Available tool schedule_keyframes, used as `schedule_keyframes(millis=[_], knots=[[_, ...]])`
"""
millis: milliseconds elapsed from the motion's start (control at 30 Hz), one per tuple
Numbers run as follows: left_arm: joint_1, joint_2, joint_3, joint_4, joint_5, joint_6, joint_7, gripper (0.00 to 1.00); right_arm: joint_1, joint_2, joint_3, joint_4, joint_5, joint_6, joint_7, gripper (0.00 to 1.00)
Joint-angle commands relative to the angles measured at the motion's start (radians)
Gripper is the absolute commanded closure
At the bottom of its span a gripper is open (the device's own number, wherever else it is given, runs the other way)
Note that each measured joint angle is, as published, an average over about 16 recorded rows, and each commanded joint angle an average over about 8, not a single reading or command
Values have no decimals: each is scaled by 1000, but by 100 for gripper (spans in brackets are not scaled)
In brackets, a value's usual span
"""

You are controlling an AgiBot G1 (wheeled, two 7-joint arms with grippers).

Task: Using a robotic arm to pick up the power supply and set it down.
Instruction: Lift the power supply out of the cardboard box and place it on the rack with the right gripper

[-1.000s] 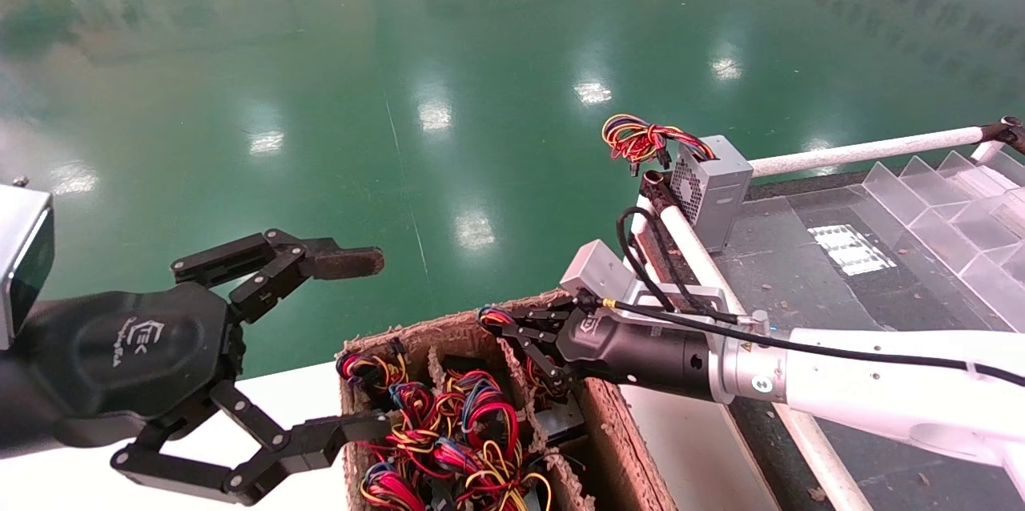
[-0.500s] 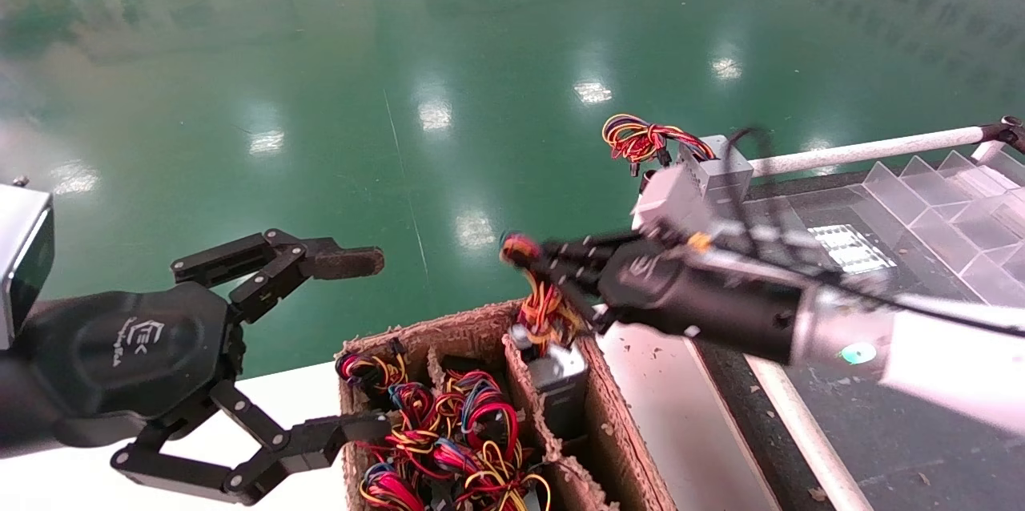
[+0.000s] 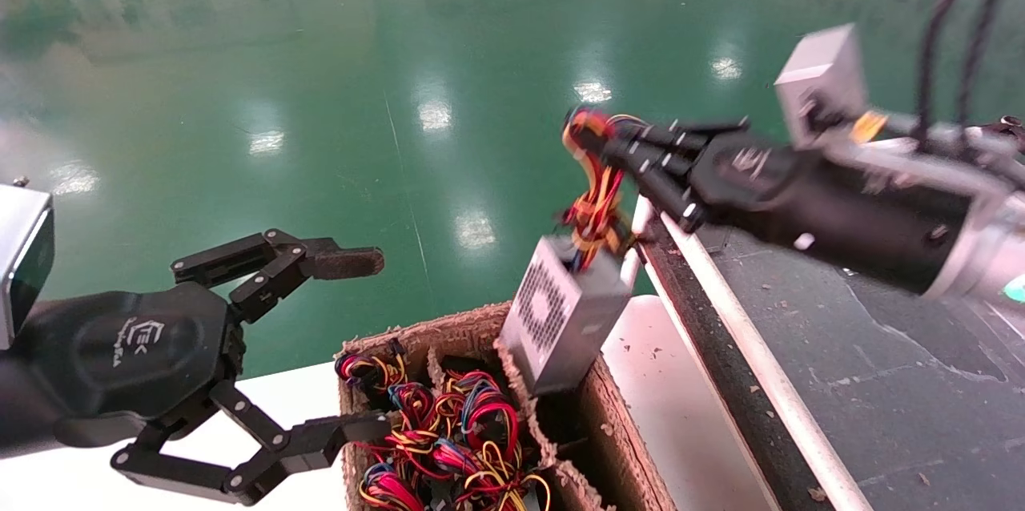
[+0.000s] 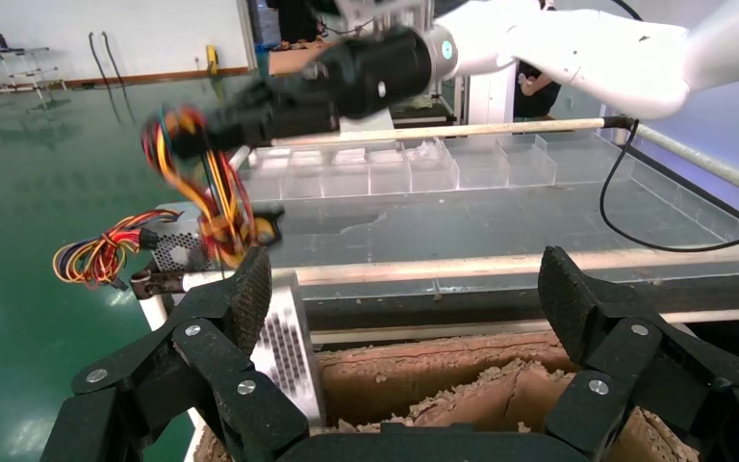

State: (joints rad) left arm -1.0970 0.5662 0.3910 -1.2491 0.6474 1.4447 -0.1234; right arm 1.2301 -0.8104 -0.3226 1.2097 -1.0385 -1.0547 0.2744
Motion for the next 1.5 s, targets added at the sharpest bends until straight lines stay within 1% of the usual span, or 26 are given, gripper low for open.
schedule_keyframes(millis=[33, 167, 300, 567, 867, 1033, 1200, 1333, 1500], knots=[[0, 0, 0, 0, 0, 0, 0, 0, 10, 11, 17, -5, 16, 0, -2, 100], [0, 0, 0, 0, 0, 0, 0, 0, 66, 16, 38, -40, 16, 3, -32, 100], [0, 0, 0, 0, 0, 0, 0, 0, 144, 9, 40, -96, -9, 5, -62, 100], [0, 0, 0, 0, 0, 0, 0, 0, 311, 5, 23, -257, -90, -2, -130, 100], [0, 0, 0, 0, 0, 0, 0, 0, 439, 40, 18, -430, -164, 6, -215, 100], [0, 0, 0, 0, 0, 0, 0, 0, 485, 46, 11, -529, -205, 28, -274, 100], [0, 0, 0, 0, 0, 0, 0, 0, 503, 37, -3, -637, -248, 65, -346, 100], [0, 0, 0, 0, 0, 0, 0, 0, 505, 18, -17, -734, -276, 81, -395, 100], [0, 0, 0, 0, 0, 0, 0, 0, 521, -25, -36, -861, -304, 96, -453, 100]])
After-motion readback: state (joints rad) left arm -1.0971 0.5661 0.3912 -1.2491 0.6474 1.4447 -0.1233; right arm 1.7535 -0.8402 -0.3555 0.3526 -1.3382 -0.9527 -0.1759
